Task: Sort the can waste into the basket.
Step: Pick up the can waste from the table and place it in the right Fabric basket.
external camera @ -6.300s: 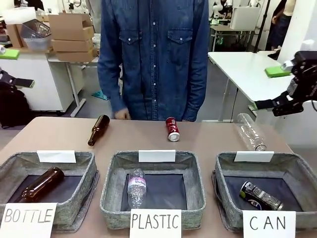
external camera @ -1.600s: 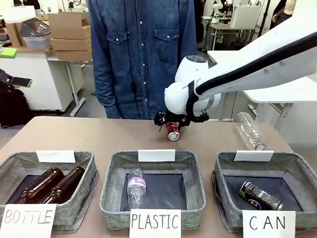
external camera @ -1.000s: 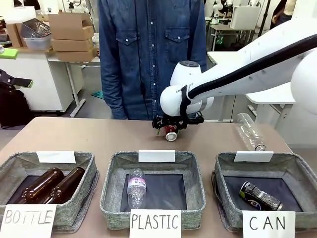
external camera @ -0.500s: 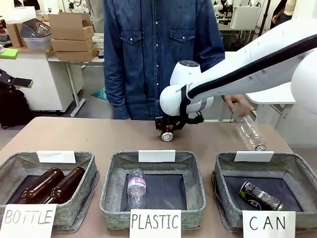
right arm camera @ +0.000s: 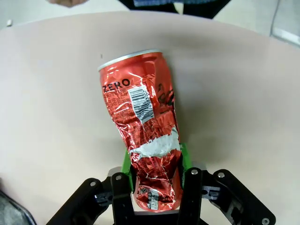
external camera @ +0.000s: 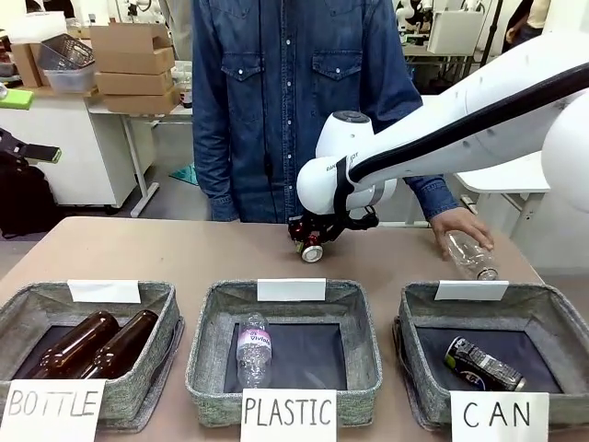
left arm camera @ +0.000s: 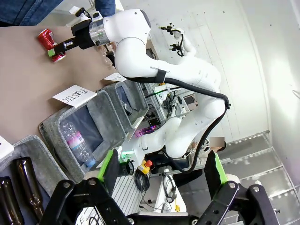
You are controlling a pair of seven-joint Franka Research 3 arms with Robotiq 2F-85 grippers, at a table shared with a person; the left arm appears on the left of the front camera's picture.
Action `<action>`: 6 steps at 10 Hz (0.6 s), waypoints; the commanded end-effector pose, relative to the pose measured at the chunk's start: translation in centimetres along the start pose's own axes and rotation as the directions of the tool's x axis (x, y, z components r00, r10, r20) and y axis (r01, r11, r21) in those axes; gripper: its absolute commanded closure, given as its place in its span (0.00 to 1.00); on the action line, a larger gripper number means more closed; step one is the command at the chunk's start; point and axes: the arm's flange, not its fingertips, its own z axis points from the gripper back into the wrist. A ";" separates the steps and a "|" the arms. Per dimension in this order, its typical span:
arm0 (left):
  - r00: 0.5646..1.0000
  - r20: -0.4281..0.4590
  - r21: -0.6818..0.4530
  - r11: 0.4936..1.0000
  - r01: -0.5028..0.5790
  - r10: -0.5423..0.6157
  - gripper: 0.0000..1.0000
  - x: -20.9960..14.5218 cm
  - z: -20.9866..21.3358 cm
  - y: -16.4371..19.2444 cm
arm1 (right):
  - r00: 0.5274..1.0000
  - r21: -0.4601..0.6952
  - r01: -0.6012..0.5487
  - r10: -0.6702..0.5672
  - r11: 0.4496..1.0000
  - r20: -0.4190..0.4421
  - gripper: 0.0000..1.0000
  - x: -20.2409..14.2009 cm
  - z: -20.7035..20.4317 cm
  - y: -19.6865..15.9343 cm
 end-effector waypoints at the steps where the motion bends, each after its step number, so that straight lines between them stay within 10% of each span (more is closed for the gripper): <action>1: 1.000 0.012 -0.019 1.000 -0.004 0.004 0.04 0.1 -0.1 -0.4 | 1.000 -0.018 0.007 -0.007 1.000 0.004 1.00 -0.2 0.2 -0.1; 6: 1.000 0.012 -0.019 1.000 -0.004 0.004 0.04 0.1 -0.1 -0.4 | 0.986 0.132 -0.150 0.157 0.980 -0.048 1.00 -8.1 14.1 -3.5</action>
